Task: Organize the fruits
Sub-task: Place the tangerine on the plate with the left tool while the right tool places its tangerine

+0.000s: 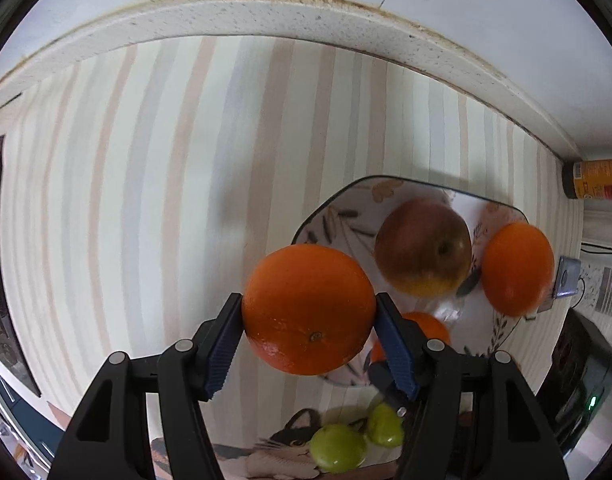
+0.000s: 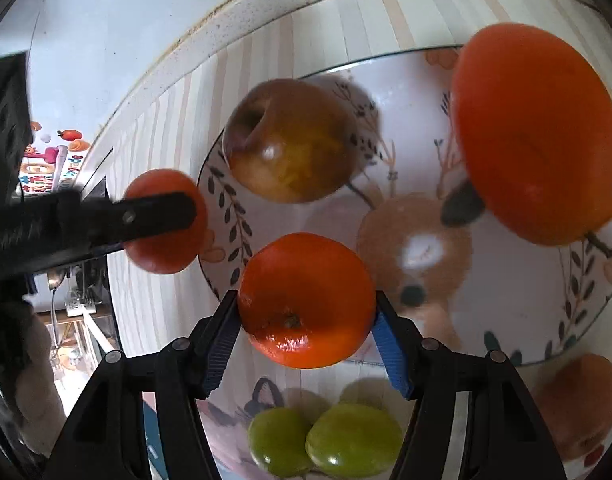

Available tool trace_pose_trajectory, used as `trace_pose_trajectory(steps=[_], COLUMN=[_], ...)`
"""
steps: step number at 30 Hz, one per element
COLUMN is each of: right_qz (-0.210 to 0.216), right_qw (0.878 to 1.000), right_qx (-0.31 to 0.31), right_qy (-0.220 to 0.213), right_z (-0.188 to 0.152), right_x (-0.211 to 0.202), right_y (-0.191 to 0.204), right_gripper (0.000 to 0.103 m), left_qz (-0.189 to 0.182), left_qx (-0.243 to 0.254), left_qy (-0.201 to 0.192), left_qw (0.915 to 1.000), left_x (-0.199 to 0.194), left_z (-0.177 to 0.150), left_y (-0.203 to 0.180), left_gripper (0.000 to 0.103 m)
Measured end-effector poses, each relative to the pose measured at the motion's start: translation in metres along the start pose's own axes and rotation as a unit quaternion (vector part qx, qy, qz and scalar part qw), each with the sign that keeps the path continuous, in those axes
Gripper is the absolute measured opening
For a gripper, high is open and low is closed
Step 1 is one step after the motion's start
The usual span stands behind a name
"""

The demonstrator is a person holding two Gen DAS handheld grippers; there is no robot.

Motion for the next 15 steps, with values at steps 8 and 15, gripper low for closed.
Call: trace_pose_trajectory(steps=[8, 15], right_qz=[0.016, 0.017], right_qw=[1.000, 1.000], right_qx=[0.015, 0.020], right_qy=[0.008, 0.014], right_z=[0.002, -0.001], right_x=[0.005, -0.009], right_y=[-0.003, -0.001], right_gripper=[0.068, 0.092], left_qz=[0.014, 0.016], left_qx=[0.015, 0.020], left_qy=[0.011, 0.007], left_qw=[0.9997, 0.9997], left_x=[0.009, 0.003], left_z=[0.010, 0.009], left_y=[-0.018, -0.023], left_gripper=[0.063, 0.071])
Point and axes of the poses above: each gripper's, at about its wrist camera, not at the fingertips, and x roughly the way its jaws point, y to its left, z to its top, the point moved 3 cm from there along x, roughly the way its jaws point, and after that the axes turned 14 degrees about z, right-handed, at the moved point
